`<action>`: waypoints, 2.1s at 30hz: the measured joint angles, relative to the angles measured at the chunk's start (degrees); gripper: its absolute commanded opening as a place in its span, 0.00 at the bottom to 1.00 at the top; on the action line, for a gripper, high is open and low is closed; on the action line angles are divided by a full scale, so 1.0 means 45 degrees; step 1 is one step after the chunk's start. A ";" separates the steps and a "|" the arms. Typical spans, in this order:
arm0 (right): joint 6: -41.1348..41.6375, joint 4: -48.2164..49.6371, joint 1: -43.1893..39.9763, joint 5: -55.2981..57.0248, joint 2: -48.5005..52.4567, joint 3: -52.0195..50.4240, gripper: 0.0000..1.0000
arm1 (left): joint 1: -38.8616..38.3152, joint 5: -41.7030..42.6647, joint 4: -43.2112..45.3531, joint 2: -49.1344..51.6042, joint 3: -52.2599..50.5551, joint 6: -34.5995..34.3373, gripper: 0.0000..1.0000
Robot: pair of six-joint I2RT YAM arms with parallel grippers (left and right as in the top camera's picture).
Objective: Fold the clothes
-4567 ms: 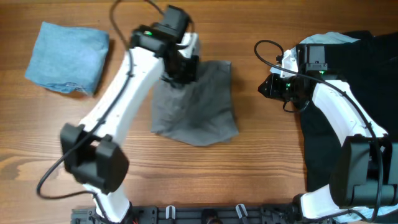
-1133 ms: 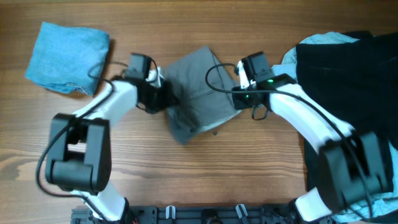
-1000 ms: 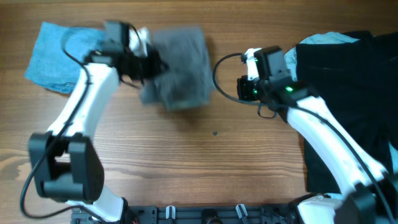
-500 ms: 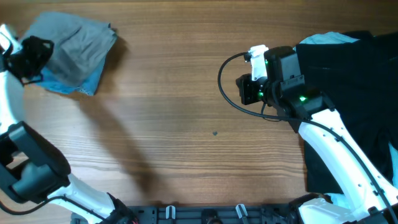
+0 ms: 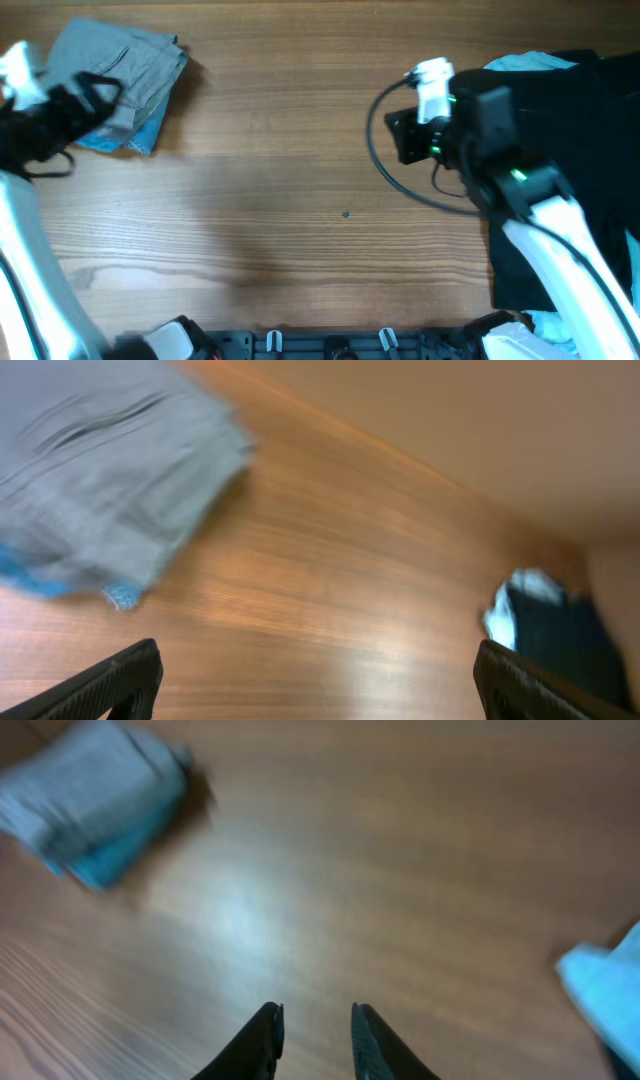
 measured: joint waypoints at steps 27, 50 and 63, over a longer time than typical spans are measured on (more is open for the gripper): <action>-0.2312 -0.0296 -0.0029 0.1098 -0.7698 -0.0782 1.00 | -0.4303 -0.4342 -0.1802 -0.4333 0.0019 0.1054 1.00; -0.3784 0.8213 -0.2123 -0.0942 -1.5193 -1.5227 1.00 | -0.4303 -0.4391 -0.1797 -0.4308 0.0015 0.1054 1.00; -0.3784 0.8213 -0.2123 -0.0942 -1.5193 -1.5222 1.00 | -0.4323 -0.4391 -0.1797 -0.4313 0.0015 0.1054 1.00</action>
